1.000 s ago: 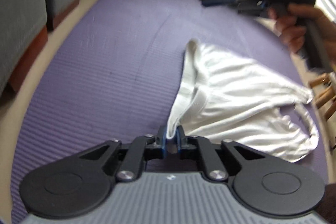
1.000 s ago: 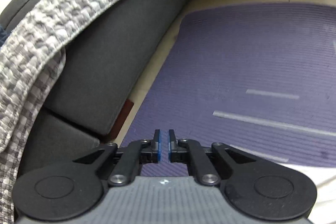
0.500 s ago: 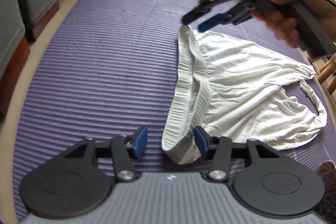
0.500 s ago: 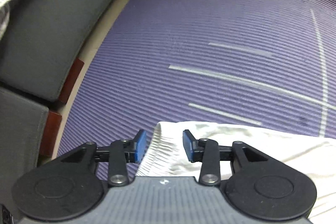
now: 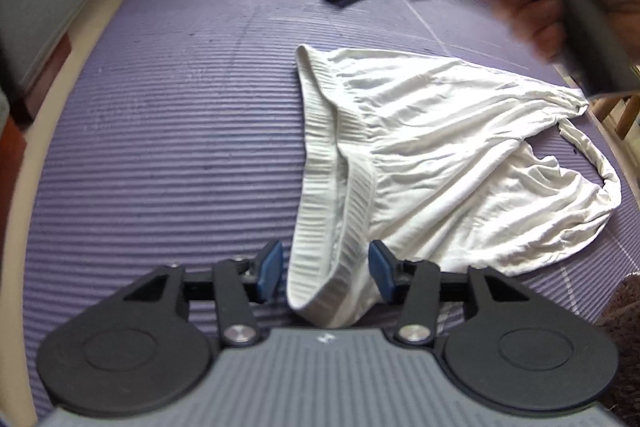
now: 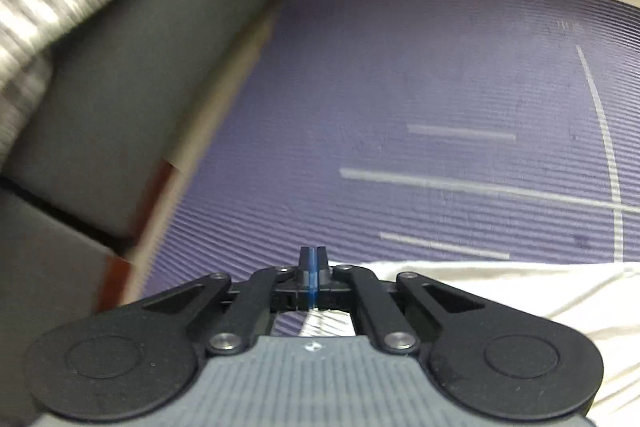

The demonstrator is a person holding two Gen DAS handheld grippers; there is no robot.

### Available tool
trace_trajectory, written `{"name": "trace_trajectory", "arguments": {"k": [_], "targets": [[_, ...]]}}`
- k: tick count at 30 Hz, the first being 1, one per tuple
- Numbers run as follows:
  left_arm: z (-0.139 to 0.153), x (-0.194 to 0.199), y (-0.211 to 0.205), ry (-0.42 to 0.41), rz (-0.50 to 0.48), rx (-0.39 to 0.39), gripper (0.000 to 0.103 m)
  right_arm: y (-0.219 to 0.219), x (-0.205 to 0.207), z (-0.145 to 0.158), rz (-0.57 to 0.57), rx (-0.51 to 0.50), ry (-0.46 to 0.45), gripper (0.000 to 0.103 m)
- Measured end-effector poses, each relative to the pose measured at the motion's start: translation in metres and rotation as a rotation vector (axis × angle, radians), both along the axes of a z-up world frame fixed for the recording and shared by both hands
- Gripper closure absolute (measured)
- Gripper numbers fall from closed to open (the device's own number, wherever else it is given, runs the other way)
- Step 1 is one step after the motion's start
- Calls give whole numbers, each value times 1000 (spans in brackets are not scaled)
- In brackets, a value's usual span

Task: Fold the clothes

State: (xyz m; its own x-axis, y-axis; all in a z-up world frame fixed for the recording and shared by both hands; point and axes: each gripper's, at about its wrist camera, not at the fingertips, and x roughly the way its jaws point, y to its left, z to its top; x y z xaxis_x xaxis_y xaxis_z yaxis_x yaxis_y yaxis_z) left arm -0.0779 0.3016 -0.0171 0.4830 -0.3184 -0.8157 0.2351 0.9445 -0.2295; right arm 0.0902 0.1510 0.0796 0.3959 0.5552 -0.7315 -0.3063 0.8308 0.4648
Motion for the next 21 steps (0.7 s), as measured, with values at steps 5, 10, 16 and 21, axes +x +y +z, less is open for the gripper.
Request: {"name": "trace_trajectory", "arguments": {"k": [5,10,16,21], "targets": [[2,11,-4,14,-3,8,52,-27,5,16,-25,-28,62,95],[-2,3,-9,3,-4,-41,72,-2,8,-8,-30,-75,140,65],[-10,-12,-15,-63,19,-154,102,36,4,-34,-38,-167,178,55],[-13,-15,-23,-67,21,-160,101,66,-3,-48,-2,-269,143,55]]}}
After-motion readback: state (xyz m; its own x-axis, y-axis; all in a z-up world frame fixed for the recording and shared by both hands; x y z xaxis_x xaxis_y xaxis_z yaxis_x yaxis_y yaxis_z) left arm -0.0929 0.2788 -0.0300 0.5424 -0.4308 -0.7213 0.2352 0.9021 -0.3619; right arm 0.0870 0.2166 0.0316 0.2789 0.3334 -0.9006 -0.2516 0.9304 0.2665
